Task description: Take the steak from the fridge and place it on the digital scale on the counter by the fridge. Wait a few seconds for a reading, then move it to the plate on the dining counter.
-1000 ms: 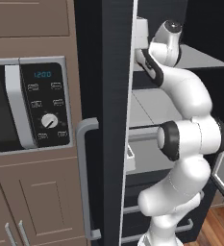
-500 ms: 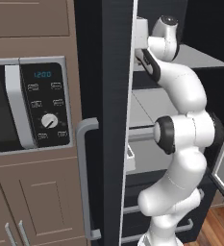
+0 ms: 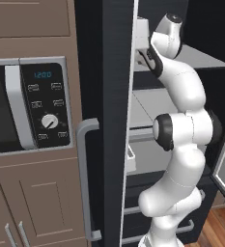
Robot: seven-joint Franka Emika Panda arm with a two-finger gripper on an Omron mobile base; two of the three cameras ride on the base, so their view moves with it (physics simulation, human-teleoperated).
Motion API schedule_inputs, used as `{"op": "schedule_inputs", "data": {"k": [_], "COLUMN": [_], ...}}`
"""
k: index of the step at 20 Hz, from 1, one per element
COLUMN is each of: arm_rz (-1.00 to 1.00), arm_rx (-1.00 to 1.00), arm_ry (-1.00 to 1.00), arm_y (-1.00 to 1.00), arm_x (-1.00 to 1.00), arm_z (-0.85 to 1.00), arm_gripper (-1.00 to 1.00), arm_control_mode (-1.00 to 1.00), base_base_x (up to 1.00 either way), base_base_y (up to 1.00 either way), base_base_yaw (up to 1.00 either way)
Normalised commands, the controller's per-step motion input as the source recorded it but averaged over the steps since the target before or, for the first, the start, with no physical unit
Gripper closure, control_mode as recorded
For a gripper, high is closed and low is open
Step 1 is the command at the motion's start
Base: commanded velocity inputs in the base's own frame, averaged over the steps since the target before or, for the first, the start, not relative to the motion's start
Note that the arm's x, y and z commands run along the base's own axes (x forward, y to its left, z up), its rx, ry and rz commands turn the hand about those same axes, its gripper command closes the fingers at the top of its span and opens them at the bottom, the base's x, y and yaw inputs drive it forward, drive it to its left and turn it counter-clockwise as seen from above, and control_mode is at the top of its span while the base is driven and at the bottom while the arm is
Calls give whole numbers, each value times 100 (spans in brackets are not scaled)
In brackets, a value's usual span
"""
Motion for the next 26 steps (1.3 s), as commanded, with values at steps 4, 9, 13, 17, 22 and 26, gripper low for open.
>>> {"op": "schedule_inputs", "data": {"k": [4, 9, 13, 17, 22, 26], "arm_rz": [-1, 0, 0, 0, 0, 0], "arm_rx": [9, 0, 0, 0, 0, 0], "arm_ry": [-9, -1, 0, 0, 0, -1], "arm_y": [0, 0, 0, 0, 0, -3], "arm_x": [0, 0, 0, 0, 0, -12], "arm_z": [-28, -2, 0, 0, 0, 0], "arm_gripper": [-100, -100, -100, 100, 100, 100], "arm_control_mode": [-100, -100, -100, -100, -100, -100], "base_base_x": [0, 0, 0, 0, 0, 0], "base_base_y": [0, 0, 0, 0, 0, 0], "base_base_yaw": [0, 0, 0, 0, 0, 0]}}
